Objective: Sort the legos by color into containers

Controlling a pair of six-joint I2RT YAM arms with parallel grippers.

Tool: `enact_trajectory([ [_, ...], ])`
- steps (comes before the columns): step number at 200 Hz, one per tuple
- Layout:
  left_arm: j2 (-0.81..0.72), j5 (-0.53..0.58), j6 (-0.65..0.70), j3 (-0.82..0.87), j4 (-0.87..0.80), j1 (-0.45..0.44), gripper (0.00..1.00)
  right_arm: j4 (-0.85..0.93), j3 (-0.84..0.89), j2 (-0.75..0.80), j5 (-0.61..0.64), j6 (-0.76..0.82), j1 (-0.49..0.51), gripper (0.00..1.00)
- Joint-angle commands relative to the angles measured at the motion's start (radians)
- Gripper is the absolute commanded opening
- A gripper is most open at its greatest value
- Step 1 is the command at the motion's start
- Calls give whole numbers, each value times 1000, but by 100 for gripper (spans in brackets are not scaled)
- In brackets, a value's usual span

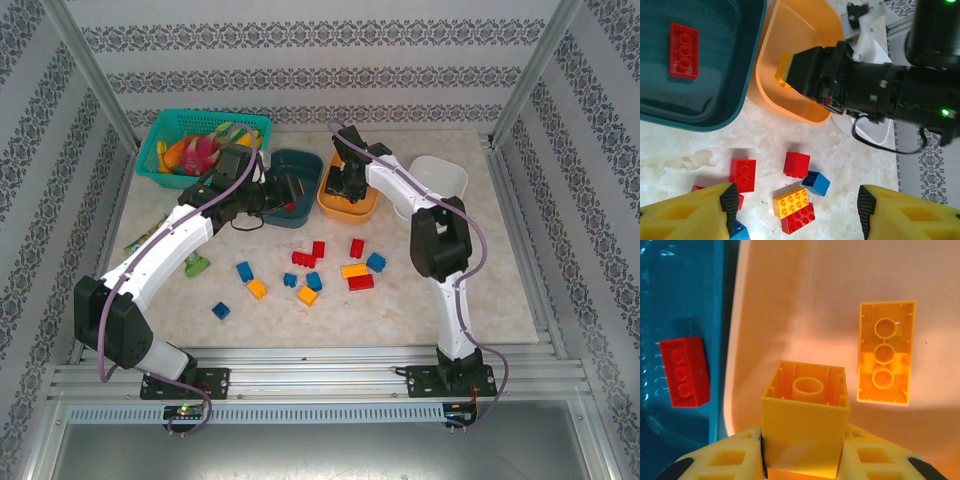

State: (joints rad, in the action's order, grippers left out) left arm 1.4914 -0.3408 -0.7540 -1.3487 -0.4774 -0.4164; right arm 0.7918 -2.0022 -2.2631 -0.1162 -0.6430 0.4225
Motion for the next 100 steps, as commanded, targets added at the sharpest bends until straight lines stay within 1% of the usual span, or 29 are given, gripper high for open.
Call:
enact_trajectory([
  [1, -29, -19, -10, 0, 22, 11, 67, 82, -73, -60, -31, 14, -4, 26],
  [23, -38, -18, -11, 6, 20, 10, 67, 79, -77, -80, -37, -2, -7, 28],
  [52, -47, -24, -11, 11, 19, 11, 67, 87, -82, -88, -40, -9, -8, 38],
  [63, -50, -25, -11, 13, 19, 11, 67, 99, -92, -88, -42, -5, -8, 44],
  [73, -54, -28, -11, 11, 16, 11, 67, 114, -102, -77, -34, 1, -8, 50],
  [84, -61, -29, -8, 8, 15, 11, 67, 118, -100, -49, -24, 9, -7, 53],
  [100, -70, -38, -4, 6, 10, 10, 67, 116, -83, 18, -3, 16, -3, 53],
])
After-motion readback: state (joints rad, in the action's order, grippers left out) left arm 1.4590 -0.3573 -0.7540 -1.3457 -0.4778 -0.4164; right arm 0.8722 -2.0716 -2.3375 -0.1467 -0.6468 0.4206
